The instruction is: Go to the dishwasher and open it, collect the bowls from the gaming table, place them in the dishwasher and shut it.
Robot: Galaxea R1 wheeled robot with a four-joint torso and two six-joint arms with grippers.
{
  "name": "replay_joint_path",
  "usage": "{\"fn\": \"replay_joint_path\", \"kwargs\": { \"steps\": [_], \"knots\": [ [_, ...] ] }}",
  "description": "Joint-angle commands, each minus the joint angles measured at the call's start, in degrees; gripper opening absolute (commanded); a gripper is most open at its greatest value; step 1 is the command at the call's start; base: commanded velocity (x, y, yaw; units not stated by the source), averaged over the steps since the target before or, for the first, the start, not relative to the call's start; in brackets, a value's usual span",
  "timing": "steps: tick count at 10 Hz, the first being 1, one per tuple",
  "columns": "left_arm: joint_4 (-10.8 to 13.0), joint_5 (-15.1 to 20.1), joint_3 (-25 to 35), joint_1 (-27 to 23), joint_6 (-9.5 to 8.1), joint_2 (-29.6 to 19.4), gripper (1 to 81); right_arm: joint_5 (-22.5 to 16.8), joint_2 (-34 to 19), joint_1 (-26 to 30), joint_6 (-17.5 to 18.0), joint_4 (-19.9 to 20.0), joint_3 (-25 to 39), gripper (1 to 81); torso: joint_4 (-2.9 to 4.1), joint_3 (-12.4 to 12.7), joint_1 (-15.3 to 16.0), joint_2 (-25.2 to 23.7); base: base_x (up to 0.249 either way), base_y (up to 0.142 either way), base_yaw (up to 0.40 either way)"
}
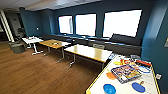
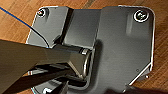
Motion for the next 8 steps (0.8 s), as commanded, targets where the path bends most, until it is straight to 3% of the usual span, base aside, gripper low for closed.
{"fn": "replay_joint_path", "kwargs": {
  "steps": [1,7,8],
  "knots": [
    [-0.97,2.85,0.02,-3.39,-0.14,-0.34,81.1,-2.83,0.26,2.80,-0.28,-0.01,0.34,81.1,0.00,0.00,0.00,0.00,0.000,0.000,-0.243],
    [-1.49,2.33,0.20,-3.39,-0.14,-0.78,81.1,-2.83,0.35,2.81,-0.28,-0.01,0.60,81.1,0.00,0.00,0.00,0.00,0.000,0.000,-0.341],
    [-2.54,2.24,0.11,-3.48,-0.14,-0.95,81.1,-2.83,0.52,2.54,-0.36,-0.01,0.68,81.1,0.00,0.00,0.00,0.00,0.000,0.000,-0.345]
  ]
}}
